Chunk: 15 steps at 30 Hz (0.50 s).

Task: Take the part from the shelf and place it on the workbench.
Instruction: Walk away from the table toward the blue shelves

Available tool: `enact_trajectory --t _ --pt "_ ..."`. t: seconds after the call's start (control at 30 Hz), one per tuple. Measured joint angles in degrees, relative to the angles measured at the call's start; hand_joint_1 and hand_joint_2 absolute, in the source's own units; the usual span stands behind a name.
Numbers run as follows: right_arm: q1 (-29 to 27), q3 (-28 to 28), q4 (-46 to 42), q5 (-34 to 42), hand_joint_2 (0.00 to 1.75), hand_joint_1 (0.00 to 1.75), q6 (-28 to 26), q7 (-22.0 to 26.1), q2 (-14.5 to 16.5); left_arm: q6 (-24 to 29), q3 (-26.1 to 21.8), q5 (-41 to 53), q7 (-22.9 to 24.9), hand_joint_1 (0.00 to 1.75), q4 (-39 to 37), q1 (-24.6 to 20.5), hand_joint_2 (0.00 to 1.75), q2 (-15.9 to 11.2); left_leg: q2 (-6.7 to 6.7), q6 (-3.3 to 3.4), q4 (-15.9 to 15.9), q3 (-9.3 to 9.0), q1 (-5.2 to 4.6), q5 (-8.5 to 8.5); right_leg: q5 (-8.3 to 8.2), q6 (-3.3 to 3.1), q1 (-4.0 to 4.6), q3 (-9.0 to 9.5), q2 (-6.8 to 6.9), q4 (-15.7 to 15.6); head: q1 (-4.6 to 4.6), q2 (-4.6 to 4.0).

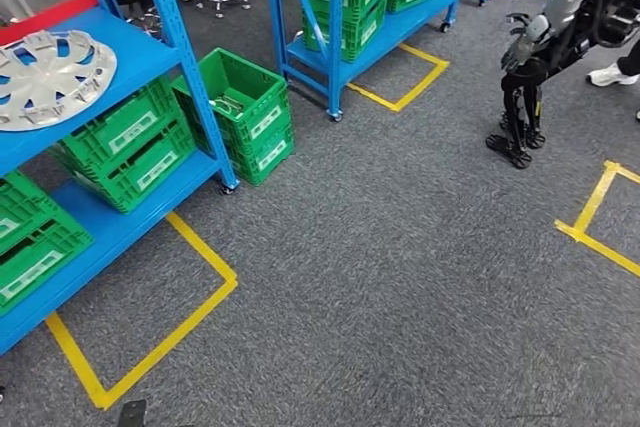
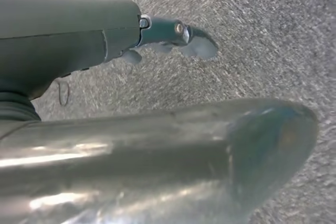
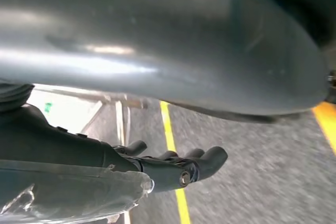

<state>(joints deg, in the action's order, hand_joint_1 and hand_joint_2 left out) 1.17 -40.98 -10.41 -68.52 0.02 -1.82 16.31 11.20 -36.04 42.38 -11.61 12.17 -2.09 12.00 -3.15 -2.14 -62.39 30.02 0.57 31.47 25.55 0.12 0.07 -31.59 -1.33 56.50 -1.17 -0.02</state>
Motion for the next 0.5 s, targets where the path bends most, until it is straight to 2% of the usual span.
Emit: enact_trajectory --t 0.03,0.07,0.1,0.13,0.17,0.2,0.23,0.27,0.3,0.33,0.4,0.43,0.47,0.5 --pt "-0.08 -0.02 0.01 0.00 0.00 0.00 0.00 0.00 0.00 0.00 0.00 0.01 0.00 0.00 0.00 -0.14 0.00 0.00 1.24 -0.12 -3.60 2.51 -0.12 1.35 0.48 -0.19 0.08 0.67 0.76 -0.20 -0.09 -0.01" --pt "-0.13 -0.03 0.00 0.00 0.00 0.00 0.00 0.00 0.00 -0.01 0.00 0.01 0.00 0.00 0.00 -0.14 0.00 -0.01 1.81 -0.21 -6.81 5.06 -0.15 2.69 1.06 -0.29 0.16 1.33 1.52 -0.28 -0.10 -0.01" --pt "-0.16 -0.05 0.01 0.00 0.00 0.00 0.00 -0.01 0.00 0.00 0.00 0.01 0.00 0.00 0.00 -0.01 0.00 -0.02 2.07 -0.29 -8.81 7.08 -0.15 3.49 1.72 -0.35 0.21 2.10 2.21 -0.30 -0.09 -0.01" --pt "-0.20 -0.08 0.01 0.00 0.00 0.00 0.00 -0.02 0.00 0.01 0.00 0.01 0.00 0.00 0.00 0.17 0.00 -0.03 2.22 -0.33 -9.19 8.33 -0.15 3.32 2.45 -0.36 0.24 3.00 2.87 -0.31 -0.11 -0.01" --pt "-0.22 -0.09 0.01 0.00 0.00 0.00 0.00 -0.02 0.00 0.01 0.00 0.01 0.01 0.00 0.00 0.33 0.00 -0.05 2.46 -0.28 -7.68 8.62 -0.15 1.84 3.24 -0.31 0.25 4.05 3.52 -0.33 -0.14 -0.01" --pt "-0.24 -0.09 0.01 0.00 0.00 0.00 0.00 -0.02 0.00 0.02 0.00 0.01 0.01 0.00 0.00 0.43 0.00 -0.07 3.20 -0.12 -4.79 8.25 -0.22 -0.87 4.09 -0.20 0.27 5.03 4.20 -0.36 -0.13 -0.01" --pt "-0.30 -0.10 0.02 0.00 0.00 0.00 0.01 -0.02 0.00 0.01 0.00 0.01 0.01 0.00 -0.01 0.49 0.00 -0.08 4.86 0.17 -1.33 7.83 -0.40 -4.30 5.01 -0.01 0.37 6.00 4.86 -0.32 -0.16 -0.01" --pt "-0.36 -0.11 0.03 0.00 0.00 0.00 0.02 -0.01 0.00 -0.01 0.00 0.01 0.01 0.00 -0.02 0.46 0.00 -0.08 6.45 0.51 1.51 7.46 -0.60 -6.77 5.95 0.22 0.53 6.75 5.49 -0.31 -0.19 -0.01" --pt "-0.36 -0.12 0.04 0.00 0.00 0.00 0.03 -0.03 -0.01 0.00 0.00 0.00 0.01 0.00 -0.02 0.43 0.00 -0.07 7.65 0.82 3.40 7.25 -0.83 -8.33 6.87 0.53 0.71 7.36 6.13 -0.44 -0.07 -0.01" --pt "-0.33 -0.14 0.05 -0.01 0.00 0.00 0.03 -0.04 -0.02 0.00 0.00 0.00 0.01 0.00 -0.03 0.39 0.00 -0.05 8.11 1.05 4.34 7.22 -0.92 -8.79 7.42 0.87 0.88 8.22 6.63 -0.46 0.04 -0.01" --pt "-0.02 -0.15 0.04 -0.02 0.00 0.00 0.02 -0.05 -0.04 0.02 -0.01 0.05 0.01 0.00 -0.02 0.28 0.00 -0.08 6.48 1.50 4.63 6.44 -0.71 -8.07 7.80 1.48 0.91 9.52 6.97 -0.34 0.38 0.00" --pt "0.13 -0.16 0.03 -0.02 0.00 0.00 0.02 -0.02 -0.04 0.02 -0.01 0.09 0.01 0.00 -0.02 0.22 0.00 -0.11 5.68 1.84 4.75 5.86 -0.51 -7.81 7.54 1.74 0.77 9.32 6.05 1.19 0.46 -0.01" --pt "0.27 -0.16 0.02 -0.02 0.00 0.00 0.03 0.00 -0.03 0.02 -0.01 0.12 0.01 0.00 -0.02 0.11 0.00 -0.15 4.87 2.17 4.77 5.22 -0.36 -7.43 7.48 1.95 0.59 7.94 4.82 3.81 0.58 -0.01" --pt "0.35 -0.16 0.01 -0.02 0.00 0.00 0.06 0.01 -0.03 0.02 -0.01 0.14 0.01 0.00 -0.02 -0.01 0.00 -0.15 4.10 2.41 4.82 4.63 -0.23 -6.93 7.87 2.19 0.36 5.63 3.46 7.51 0.71 -0.01"
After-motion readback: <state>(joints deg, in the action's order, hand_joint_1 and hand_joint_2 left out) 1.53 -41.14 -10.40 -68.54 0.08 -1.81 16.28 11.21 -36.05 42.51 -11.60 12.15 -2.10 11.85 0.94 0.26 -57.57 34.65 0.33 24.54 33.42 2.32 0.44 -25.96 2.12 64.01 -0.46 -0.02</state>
